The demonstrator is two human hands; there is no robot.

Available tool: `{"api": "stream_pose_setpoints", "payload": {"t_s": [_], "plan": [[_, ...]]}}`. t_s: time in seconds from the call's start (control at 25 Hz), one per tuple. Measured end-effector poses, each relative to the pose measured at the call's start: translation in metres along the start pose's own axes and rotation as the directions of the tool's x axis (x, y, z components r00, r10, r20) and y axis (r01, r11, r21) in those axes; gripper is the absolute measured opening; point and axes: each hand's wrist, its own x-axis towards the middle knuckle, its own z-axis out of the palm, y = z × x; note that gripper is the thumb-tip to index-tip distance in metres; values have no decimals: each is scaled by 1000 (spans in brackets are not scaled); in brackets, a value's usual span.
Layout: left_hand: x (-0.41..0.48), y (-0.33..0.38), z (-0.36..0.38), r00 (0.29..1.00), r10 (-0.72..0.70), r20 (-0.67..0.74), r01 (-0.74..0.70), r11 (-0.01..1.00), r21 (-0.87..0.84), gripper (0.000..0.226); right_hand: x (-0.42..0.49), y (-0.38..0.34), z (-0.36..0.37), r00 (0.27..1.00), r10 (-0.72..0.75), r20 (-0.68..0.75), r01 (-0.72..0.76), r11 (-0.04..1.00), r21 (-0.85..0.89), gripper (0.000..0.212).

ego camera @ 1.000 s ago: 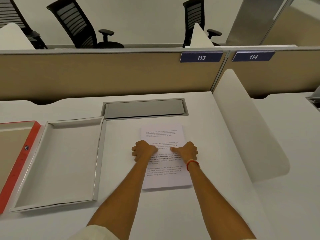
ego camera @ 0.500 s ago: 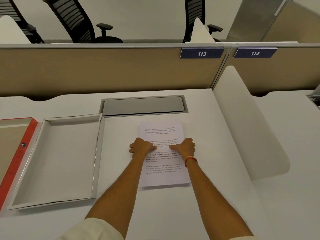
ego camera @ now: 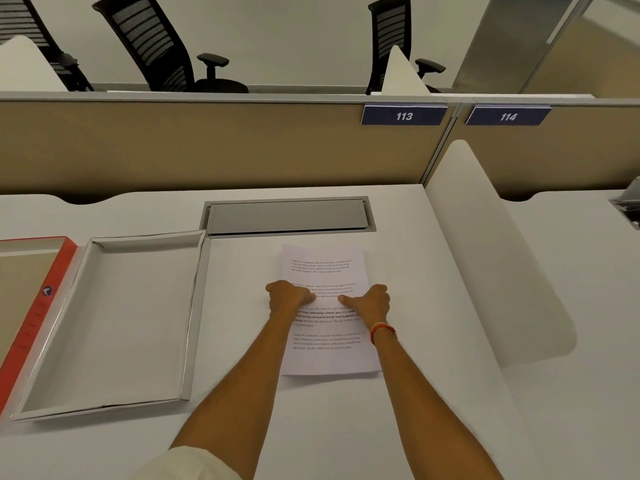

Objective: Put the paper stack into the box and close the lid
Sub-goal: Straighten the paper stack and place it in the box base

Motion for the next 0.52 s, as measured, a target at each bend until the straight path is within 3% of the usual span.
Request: {"api": "stream_pose_setpoints", "payload": {"t_s": [0.2,0.32,0.52], "plan": [[6,-16,-10,989,-23,144,60,965,-257,75,7,1,1,998,12,55,-12,1000,12,71],[0,-17,-6,995,34,93,-11,971,-237,65,11,0,0,995,33,96,-36,999,35,61],[-5,-16,-4,996,65,58,-49,970,-240,72,5,-2,4,997,-15,69,9,997,81,51]]}}
